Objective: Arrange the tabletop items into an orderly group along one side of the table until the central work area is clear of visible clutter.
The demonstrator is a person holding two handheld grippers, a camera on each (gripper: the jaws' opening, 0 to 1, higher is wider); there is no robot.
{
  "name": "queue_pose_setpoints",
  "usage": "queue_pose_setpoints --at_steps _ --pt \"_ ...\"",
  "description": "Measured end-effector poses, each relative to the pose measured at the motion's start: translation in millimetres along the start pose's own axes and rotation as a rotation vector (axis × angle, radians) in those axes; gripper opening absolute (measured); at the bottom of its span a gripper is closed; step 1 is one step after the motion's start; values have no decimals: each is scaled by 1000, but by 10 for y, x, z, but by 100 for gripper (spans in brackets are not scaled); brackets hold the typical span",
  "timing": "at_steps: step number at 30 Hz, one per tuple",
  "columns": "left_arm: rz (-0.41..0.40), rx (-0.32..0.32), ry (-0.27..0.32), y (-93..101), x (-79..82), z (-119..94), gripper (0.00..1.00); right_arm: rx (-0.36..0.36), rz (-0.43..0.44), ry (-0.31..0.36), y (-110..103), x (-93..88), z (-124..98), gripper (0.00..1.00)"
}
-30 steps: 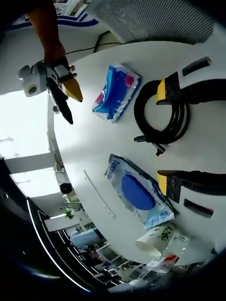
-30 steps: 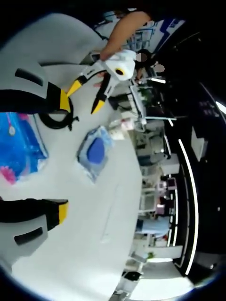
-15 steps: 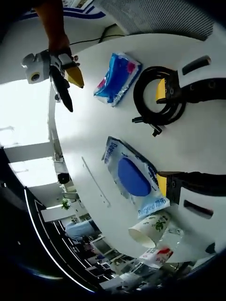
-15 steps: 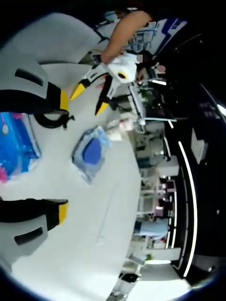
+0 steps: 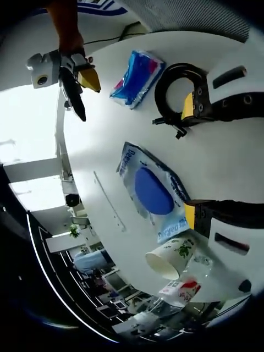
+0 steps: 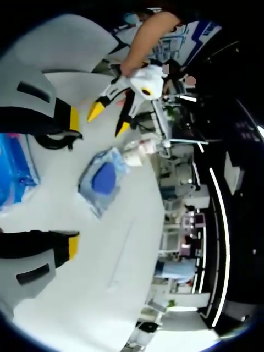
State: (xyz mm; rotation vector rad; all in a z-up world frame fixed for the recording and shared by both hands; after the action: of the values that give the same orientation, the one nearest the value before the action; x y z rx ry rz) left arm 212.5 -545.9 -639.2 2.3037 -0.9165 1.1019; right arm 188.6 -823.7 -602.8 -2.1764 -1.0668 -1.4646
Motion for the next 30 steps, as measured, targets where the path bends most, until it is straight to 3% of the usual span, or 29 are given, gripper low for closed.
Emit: queue_pose_setpoints --at_steps 20,30 --pt "-16 50 -17 -223 -27 19 52 -16 -40 -56 45 -9 175 56" --pt "-7 82 -34 -318 -35 44 48 -35 -21 -97 52 -98 268 45"
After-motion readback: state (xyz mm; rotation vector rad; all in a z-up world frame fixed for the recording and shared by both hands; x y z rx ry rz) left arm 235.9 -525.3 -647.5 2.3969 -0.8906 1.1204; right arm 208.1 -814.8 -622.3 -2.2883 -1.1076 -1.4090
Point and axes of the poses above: the point that each gripper's makers call its tool centre point, and the gripper's own axes: z roughly forward along the fingers, y roughly to its right, x roughly out of its top, the point moved 9 cm from there along -z, roughly backward along the fingers, and after that the axes turned 15 degrees about -z, right-handed, at the moved point
